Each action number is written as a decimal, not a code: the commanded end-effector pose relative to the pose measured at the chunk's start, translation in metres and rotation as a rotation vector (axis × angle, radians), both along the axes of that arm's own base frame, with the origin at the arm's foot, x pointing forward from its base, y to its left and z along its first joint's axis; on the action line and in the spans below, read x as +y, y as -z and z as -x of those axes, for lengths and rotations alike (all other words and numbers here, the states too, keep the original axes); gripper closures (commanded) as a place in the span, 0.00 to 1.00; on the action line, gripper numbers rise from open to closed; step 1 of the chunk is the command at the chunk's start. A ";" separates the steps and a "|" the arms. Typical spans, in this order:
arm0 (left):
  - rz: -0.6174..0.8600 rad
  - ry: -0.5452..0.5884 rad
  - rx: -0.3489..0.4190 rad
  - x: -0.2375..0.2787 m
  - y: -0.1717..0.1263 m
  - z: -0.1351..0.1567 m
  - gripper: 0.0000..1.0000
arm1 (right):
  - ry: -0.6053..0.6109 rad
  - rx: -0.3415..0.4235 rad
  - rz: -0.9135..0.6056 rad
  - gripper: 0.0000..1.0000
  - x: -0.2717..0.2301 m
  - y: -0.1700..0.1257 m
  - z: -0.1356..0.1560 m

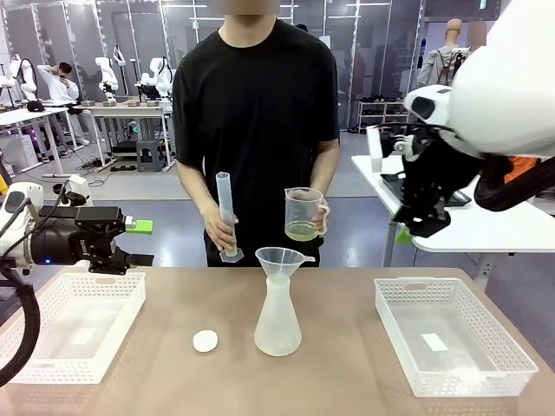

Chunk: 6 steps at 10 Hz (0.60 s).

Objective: Prepare the solutions needed for the experiment.
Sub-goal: Once the solution is in the Big flask , pick up the Plastic Funnel and place it back into the right Organizing basket.

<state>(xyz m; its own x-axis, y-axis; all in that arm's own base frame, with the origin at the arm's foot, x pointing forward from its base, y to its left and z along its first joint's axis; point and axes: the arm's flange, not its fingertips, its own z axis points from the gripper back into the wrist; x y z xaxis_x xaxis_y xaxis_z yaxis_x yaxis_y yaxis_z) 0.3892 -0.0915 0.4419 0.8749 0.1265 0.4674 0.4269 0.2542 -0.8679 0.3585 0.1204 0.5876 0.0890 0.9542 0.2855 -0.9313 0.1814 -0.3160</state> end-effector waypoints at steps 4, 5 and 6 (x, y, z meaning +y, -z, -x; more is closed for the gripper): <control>0.034 -0.011 0.007 -0.003 -0.001 0.000 0.00 | 0.136 0.107 -0.187 0.55 -0.012 0.007 0.014; 0.034 -0.011 0.007 -0.003 -0.001 0.000 0.00 | 0.136 0.107 -0.187 0.55 -0.012 0.007 0.014; 0.034 -0.011 0.007 -0.003 -0.001 0.000 0.00 | 0.136 0.107 -0.187 0.55 -0.012 0.007 0.014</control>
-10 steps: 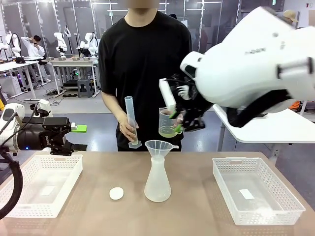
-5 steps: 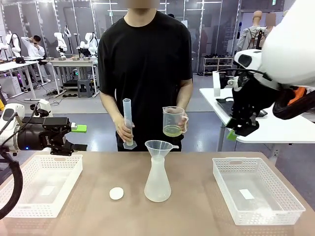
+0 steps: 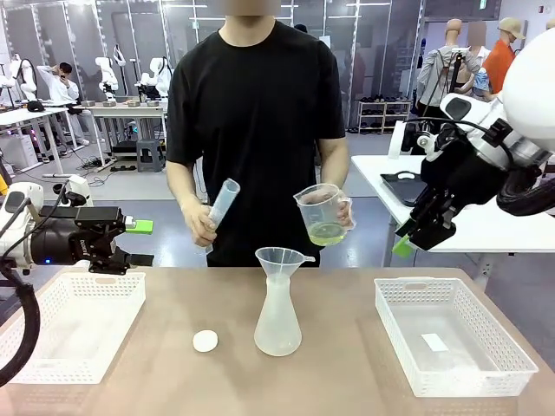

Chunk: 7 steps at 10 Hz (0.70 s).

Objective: Prepare the solutions needed for the experiment.
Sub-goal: Once the solution is in the Big flask , pick up the Plastic Funnel and place it back into the right Organizing basket.

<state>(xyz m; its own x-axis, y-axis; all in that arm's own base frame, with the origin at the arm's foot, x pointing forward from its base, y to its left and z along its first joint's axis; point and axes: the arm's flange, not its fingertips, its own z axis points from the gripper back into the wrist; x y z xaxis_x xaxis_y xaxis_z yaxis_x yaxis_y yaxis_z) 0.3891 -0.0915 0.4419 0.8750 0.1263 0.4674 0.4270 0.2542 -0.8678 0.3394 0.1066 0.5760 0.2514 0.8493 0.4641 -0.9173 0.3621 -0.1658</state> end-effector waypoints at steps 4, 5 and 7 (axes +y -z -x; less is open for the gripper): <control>0.034 -0.011 0.007 -0.003 -0.001 -0.001 0.00 | 0.324 0.323 -0.222 0.55 -0.033 0.015 -0.010; 0.034 -0.011 0.007 -0.003 -0.001 -0.001 0.00 | 0.384 0.440 -0.311 0.55 -0.057 0.025 -0.008; 0.034 -0.011 0.007 -0.003 -0.001 -0.001 0.00 | 0.467 0.677 -0.594 0.55 -0.088 0.043 -0.007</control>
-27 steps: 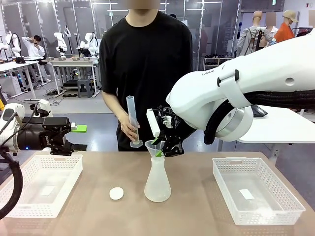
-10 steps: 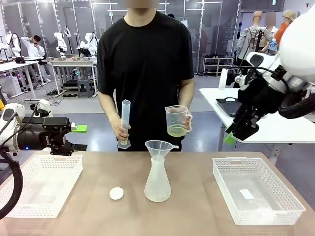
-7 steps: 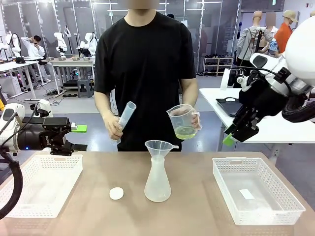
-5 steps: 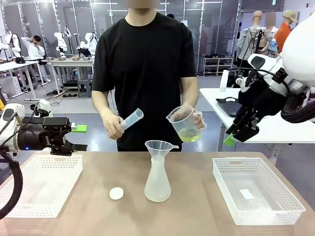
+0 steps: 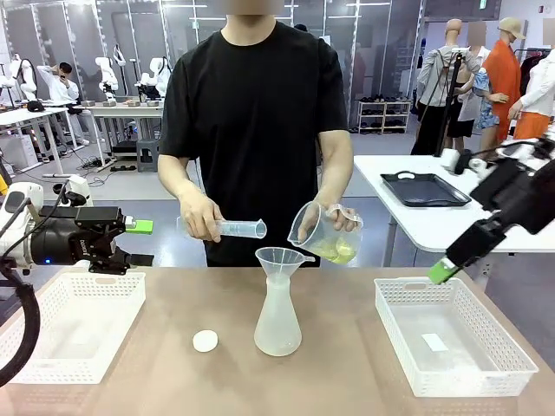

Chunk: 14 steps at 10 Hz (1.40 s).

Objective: Prepare the solutions needed for the experiment.
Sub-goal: Once the solution is in the Big flask , pick up the Plastic Funnel and place it back into the right Organizing basket.

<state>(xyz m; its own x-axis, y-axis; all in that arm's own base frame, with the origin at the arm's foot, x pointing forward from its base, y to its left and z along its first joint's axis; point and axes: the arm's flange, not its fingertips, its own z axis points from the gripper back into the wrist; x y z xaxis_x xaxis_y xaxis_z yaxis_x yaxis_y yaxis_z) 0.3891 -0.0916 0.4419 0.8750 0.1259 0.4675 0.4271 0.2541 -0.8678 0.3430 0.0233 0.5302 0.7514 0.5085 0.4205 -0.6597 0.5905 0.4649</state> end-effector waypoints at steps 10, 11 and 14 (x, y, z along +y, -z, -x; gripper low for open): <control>0.034 -0.011 0.007 -0.003 -0.001 -0.001 0.00 | 0.405 0.382 -0.530 0.55 -0.011 0.021 -0.019; 0.034 -0.011 0.007 -0.003 -0.001 -0.001 0.00 | 0.405 0.382 -0.530 0.55 -0.011 0.021 -0.019; 0.034 -0.011 0.007 -0.003 -0.001 -0.001 0.00 | 0.405 0.382 -0.530 0.55 -0.011 0.021 -0.019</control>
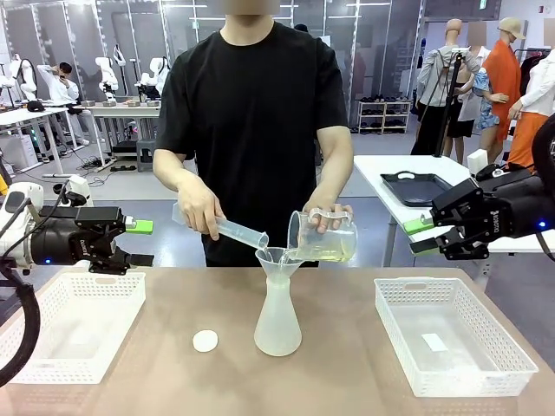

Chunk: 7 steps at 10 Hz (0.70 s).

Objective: Prepare the solutions needed for the experiment.
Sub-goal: Once the solution is in the Big flask , pick up the Plastic Funnel and place it back into the right Organizing basket.

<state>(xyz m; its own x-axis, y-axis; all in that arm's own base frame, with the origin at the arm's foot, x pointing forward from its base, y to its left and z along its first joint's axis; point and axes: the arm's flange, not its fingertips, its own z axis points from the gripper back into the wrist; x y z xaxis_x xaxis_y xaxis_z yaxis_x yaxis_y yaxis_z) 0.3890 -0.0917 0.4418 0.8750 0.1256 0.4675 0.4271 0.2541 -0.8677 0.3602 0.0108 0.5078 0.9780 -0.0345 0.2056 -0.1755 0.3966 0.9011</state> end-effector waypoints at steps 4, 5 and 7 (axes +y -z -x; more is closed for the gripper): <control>0.035 -0.012 0.007 -0.003 -0.001 -0.001 0.00 | -0.002 0.000 -0.011 0.55 0.002 -0.001 -0.002; 0.035 -0.012 0.007 -0.003 -0.001 -0.001 0.00 | -0.002 0.000 -0.011 0.55 0.002 -0.001 -0.002; 0.035 -0.012 0.007 -0.003 -0.001 -0.001 0.00 | -0.002 0.000 -0.011 0.55 0.002 -0.001 -0.002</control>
